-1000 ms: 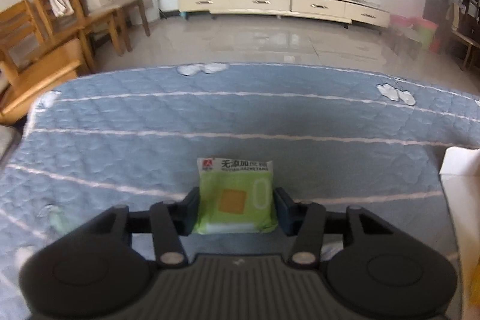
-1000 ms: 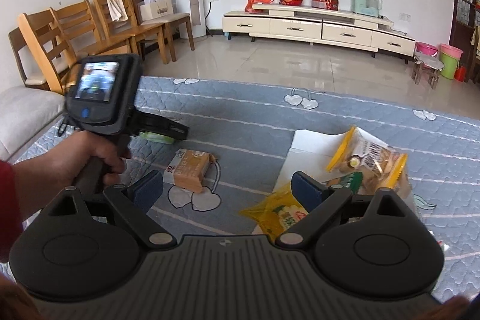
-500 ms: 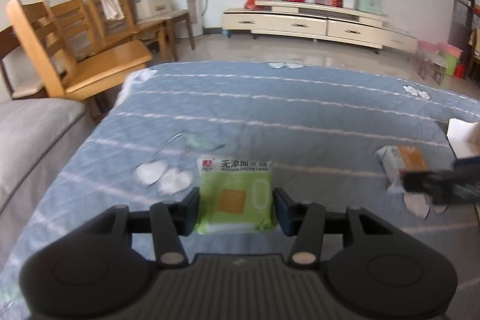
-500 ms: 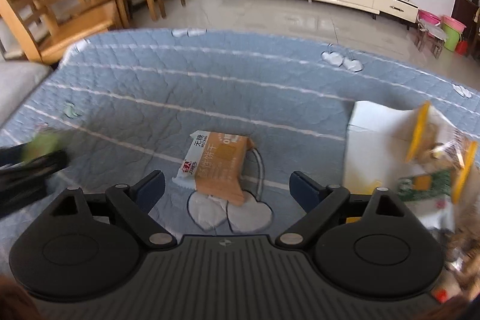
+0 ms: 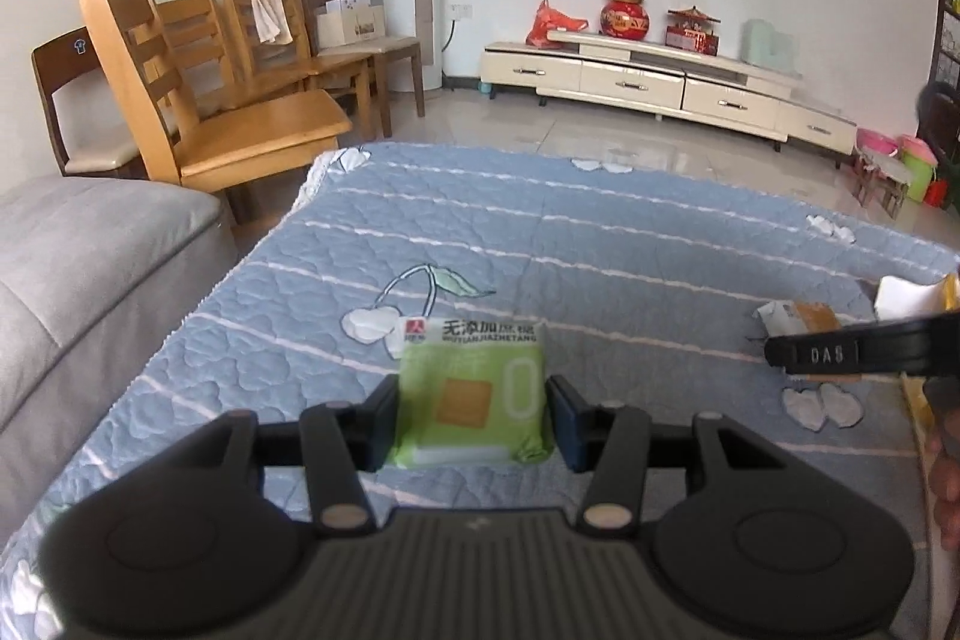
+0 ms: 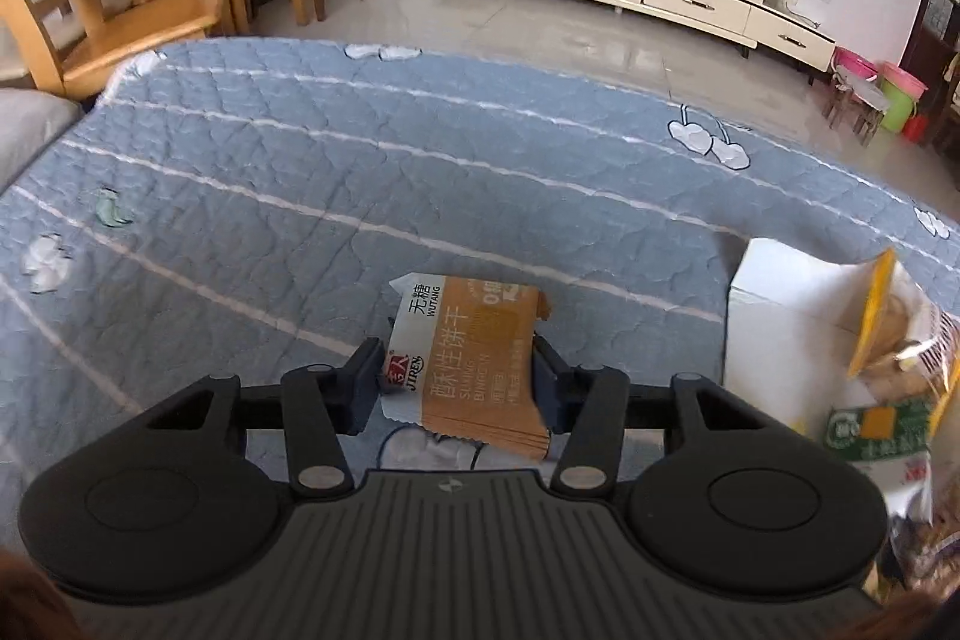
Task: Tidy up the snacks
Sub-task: 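Carry the green square pack and brown biscuit pack over the white tray with both tools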
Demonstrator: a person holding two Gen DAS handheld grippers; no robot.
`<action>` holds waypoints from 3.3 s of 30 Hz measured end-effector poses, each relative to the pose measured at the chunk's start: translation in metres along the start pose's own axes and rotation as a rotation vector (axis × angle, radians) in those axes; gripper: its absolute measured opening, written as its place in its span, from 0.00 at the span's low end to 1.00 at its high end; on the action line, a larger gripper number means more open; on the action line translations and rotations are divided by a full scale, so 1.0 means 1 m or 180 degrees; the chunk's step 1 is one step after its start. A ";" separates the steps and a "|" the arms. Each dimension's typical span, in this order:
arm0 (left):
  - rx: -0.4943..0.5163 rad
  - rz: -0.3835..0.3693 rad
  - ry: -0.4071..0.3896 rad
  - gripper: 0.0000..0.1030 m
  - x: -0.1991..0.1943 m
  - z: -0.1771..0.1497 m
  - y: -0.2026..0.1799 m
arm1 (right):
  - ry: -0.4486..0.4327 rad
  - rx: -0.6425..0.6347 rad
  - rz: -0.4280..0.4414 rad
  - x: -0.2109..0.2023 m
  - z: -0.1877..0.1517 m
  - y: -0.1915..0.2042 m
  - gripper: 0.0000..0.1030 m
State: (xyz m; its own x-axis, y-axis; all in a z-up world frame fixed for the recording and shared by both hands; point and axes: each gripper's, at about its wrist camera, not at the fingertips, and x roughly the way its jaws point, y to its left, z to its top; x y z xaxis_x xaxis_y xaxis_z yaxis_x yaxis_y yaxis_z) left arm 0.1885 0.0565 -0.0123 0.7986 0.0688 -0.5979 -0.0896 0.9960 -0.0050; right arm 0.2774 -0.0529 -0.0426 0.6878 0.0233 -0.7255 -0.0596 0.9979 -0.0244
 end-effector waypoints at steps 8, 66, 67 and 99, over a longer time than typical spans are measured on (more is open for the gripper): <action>-0.0053 0.0029 -0.0117 0.49 -0.036 -0.002 0.003 | -0.0332 -0.0096 0.0262 -0.082 -0.013 0.009 0.61; 0.0326 -0.0473 -0.0485 0.49 -0.178 -0.056 -0.053 | -0.1111 0.0031 0.0036 -0.279 -0.126 -0.037 0.61; 0.0342 -0.0493 -0.0485 0.49 -0.178 -0.056 -0.055 | -0.1115 0.0040 0.0024 -0.280 -0.127 -0.038 0.61; 0.0843 -0.1242 -0.0499 0.49 -0.178 -0.059 -0.156 | -0.1130 0.0586 -0.0580 -0.295 -0.152 -0.103 0.61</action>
State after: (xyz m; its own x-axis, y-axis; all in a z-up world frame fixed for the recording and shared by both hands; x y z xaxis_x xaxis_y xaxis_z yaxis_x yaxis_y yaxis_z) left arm 0.0254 -0.1143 0.0475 0.8242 -0.3245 -0.4641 0.3720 0.9282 0.0115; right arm -0.0293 -0.1721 0.0697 0.8831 -0.1670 -0.4385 0.1936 0.9810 0.0161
